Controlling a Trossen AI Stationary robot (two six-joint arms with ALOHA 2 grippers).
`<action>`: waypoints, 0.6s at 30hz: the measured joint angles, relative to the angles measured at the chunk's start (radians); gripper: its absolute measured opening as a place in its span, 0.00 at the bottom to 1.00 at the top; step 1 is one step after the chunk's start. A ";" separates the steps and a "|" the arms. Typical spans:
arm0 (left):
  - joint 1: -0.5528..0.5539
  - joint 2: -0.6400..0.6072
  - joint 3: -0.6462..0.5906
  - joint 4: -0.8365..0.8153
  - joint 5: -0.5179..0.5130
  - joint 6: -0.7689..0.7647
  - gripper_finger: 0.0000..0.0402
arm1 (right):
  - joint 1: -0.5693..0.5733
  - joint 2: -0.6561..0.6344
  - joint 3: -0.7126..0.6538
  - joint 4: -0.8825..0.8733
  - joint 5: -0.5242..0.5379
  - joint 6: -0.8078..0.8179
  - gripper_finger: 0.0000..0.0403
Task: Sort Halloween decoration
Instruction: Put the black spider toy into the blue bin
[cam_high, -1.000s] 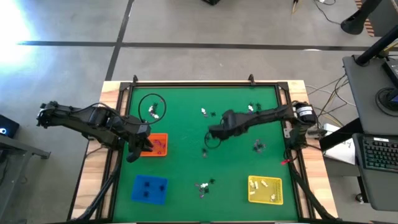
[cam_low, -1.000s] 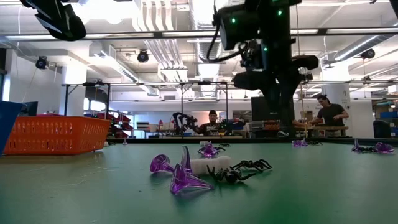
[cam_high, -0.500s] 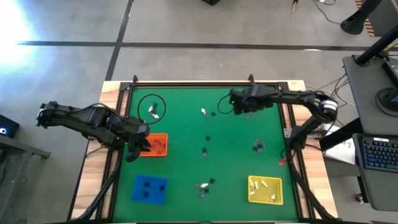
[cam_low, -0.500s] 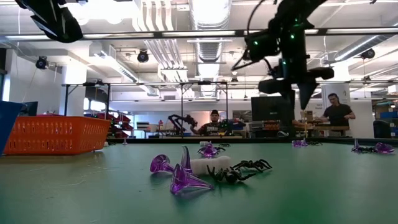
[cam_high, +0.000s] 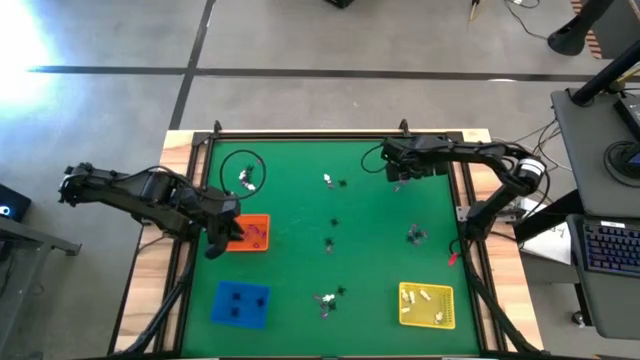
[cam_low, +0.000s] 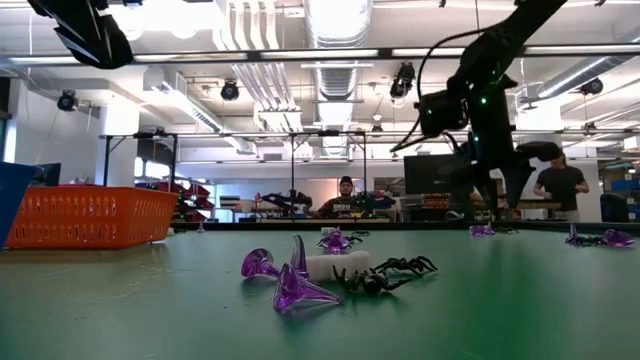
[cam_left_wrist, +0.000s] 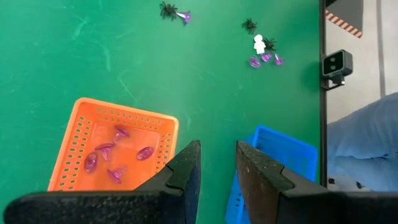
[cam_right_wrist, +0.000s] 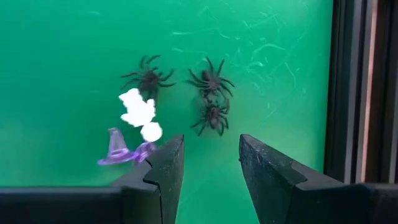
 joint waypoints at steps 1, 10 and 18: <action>0.000 0.000 0.000 0.000 -0.005 0.000 0.20 | -0.009 0.002 -0.005 0.008 0.000 -0.007 0.37; 0.000 0.000 0.000 0.000 -0.027 -0.046 0.20 | -0.074 0.044 -0.014 0.041 -0.005 -0.060 0.37; 0.000 0.001 0.000 0.036 -0.028 -0.056 0.20 | -0.101 0.125 -0.012 0.085 -0.022 -0.118 0.37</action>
